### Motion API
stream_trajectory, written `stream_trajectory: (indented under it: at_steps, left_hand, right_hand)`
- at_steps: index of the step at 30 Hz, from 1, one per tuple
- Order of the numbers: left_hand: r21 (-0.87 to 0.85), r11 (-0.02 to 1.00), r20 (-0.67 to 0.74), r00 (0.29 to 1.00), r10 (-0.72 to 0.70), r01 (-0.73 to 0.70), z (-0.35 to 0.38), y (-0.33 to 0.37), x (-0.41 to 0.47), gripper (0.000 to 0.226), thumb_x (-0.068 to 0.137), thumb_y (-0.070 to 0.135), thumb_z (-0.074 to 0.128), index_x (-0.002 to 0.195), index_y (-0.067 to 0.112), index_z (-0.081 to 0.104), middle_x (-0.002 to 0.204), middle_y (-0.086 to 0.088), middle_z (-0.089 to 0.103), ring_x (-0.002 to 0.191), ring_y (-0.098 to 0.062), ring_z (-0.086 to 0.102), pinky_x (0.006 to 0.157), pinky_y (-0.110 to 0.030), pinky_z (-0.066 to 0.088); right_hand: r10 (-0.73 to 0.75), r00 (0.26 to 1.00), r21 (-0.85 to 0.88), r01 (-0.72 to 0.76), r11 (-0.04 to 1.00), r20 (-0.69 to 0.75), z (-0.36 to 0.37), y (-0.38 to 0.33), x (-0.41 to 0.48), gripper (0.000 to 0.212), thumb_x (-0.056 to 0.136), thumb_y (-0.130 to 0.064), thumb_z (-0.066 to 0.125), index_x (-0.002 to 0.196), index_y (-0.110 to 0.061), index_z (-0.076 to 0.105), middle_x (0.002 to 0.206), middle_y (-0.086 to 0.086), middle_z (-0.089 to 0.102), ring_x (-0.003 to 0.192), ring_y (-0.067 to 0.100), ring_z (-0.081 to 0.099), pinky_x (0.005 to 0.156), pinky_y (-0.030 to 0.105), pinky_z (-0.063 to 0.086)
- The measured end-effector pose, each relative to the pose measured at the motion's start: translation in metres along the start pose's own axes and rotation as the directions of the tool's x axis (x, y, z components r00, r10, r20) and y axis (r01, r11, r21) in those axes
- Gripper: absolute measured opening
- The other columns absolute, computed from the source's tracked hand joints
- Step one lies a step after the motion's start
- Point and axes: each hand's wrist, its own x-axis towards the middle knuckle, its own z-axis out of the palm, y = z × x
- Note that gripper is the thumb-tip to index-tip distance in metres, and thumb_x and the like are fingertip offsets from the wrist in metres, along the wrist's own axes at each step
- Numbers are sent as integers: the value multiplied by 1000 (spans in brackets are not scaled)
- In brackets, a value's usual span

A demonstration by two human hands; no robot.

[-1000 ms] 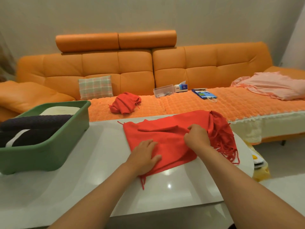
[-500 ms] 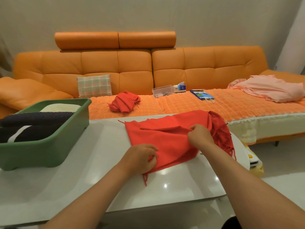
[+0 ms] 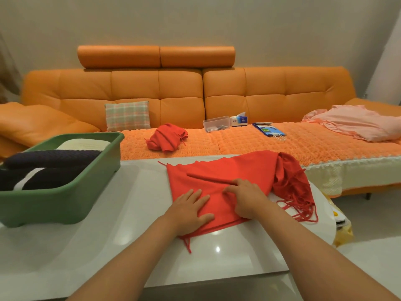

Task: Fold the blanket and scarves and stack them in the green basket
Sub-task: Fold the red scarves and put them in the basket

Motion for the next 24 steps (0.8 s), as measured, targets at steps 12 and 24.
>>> stream_trajectory:
  at_steps: [12,24]
  left_hand:
    - [-124,988,143,987,-71,89,-49,-134,-89,69,72,65,68,134,44,45,135,12,35,132,-13,39,114,-30,29]
    - [-101,968,-343,905,-252,232,-44,-143,-46,25,101,33,41,105,17,59,111,-7,54,111,-29,53,93,-44,44]
  right_hand:
    - [-198,975,282,161,946,106,-1,-108,17,44,80,-20,58,122,-31,68,115,0,67,105,20,61,91,25,45]
    - [-182,966,-160,153,975,-186,17,-179,80,40,91,-44,57,121,-18,57,120,9,54,108,32,60,81,39,47]
